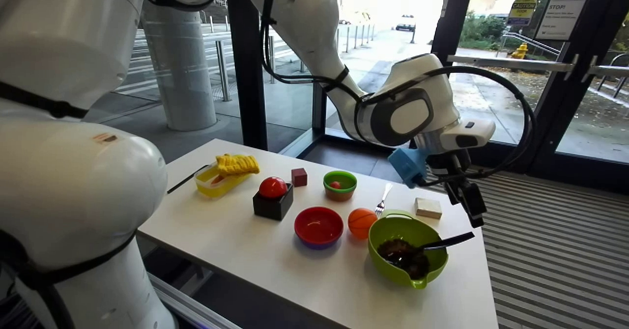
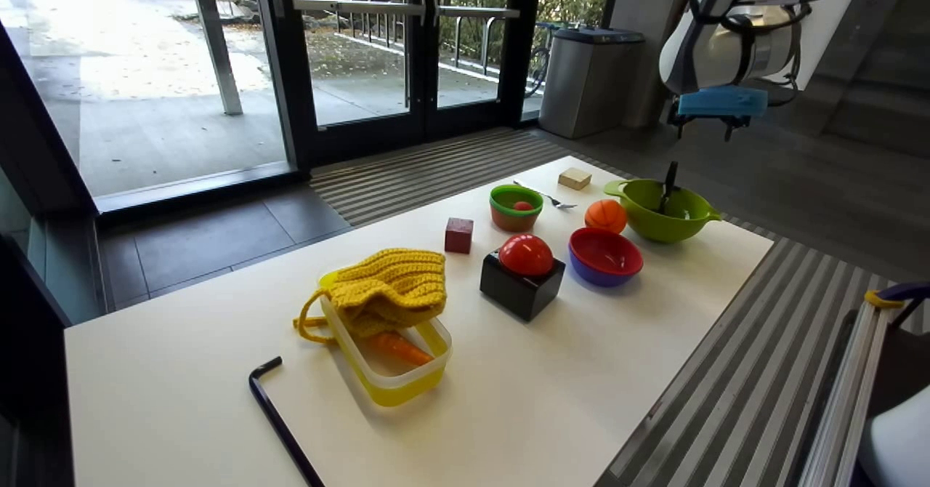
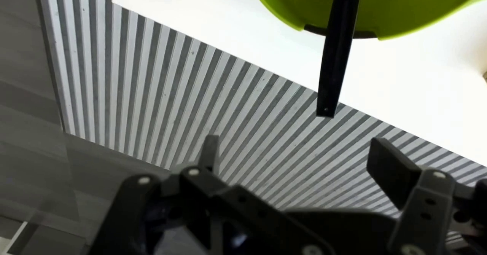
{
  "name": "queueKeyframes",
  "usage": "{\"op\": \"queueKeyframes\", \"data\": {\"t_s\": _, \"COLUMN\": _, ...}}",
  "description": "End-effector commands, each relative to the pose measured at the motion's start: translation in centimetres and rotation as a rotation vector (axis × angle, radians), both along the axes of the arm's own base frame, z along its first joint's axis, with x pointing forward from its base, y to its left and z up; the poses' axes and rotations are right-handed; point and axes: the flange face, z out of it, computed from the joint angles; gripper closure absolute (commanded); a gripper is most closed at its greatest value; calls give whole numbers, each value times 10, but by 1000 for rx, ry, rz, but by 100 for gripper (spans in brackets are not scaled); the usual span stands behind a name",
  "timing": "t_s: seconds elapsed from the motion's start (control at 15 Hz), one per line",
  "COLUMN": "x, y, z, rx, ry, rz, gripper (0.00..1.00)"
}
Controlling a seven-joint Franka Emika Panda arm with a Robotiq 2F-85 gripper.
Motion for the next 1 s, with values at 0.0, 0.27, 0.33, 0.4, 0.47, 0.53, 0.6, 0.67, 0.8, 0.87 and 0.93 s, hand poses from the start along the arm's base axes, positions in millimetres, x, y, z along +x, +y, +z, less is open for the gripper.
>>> {"op": "queueKeyframes", "data": {"t_s": 0.0, "x": -4, "y": 0, "z": 0, "rx": 16, "ry": 41, "rz": -52, "gripper": 0}}
{"op": "queueKeyframes", "data": {"t_s": 0.27, "x": -8, "y": -3, "z": -7, "rx": 29, "ry": 65, "rz": -88, "gripper": 0}}
{"op": "queueKeyframes", "data": {"t_s": 0.33, "x": -9, "y": -4, "z": -10, "rx": 33, "ry": 68, "rz": -93, "gripper": 0}}
{"op": "queueKeyframes", "data": {"t_s": 0.4, "x": -10, "y": -5, "z": -11, "rx": 37, "ry": 71, "rz": -97, "gripper": 0}}
{"op": "queueKeyframes", "data": {"t_s": 0.47, "x": -10, "y": -5, "z": -14, "rx": 41, "ry": 76, "rz": -101, "gripper": 0}}
{"op": "queueKeyframes", "data": {"t_s": 0.53, "x": -10, "y": -6, "z": -16, "rx": 43, "ry": 80, "rz": -106, "gripper": 0}}
{"op": "queueKeyframes", "data": {"t_s": 0.6, "x": -11, "y": -7, "z": -17, "rx": 46, "ry": 79, "rz": -111, "gripper": 0}}
{"op": "queueKeyframes", "data": {"t_s": 0.67, "x": -12, "y": -8, "z": -17, "rx": 47, "ry": 76, "rz": -115, "gripper": 0}}
{"op": "queueKeyframes", "data": {"t_s": 0.8, "x": -14, "y": -9, "z": -15, "rx": 40, "ry": 65, "rz": -116, "gripper": 0}}
{"op": "queueKeyframes", "data": {"t_s": 0.87, "x": -14, "y": -9, "z": -14, "rx": 32, "ry": 60, "rz": -119, "gripper": 0}}
{"op": "queueKeyframes", "data": {"t_s": 0.93, "x": -14, "y": -10, "z": -12, "rx": 28, "ry": 54, "rz": -124, "gripper": 0}}
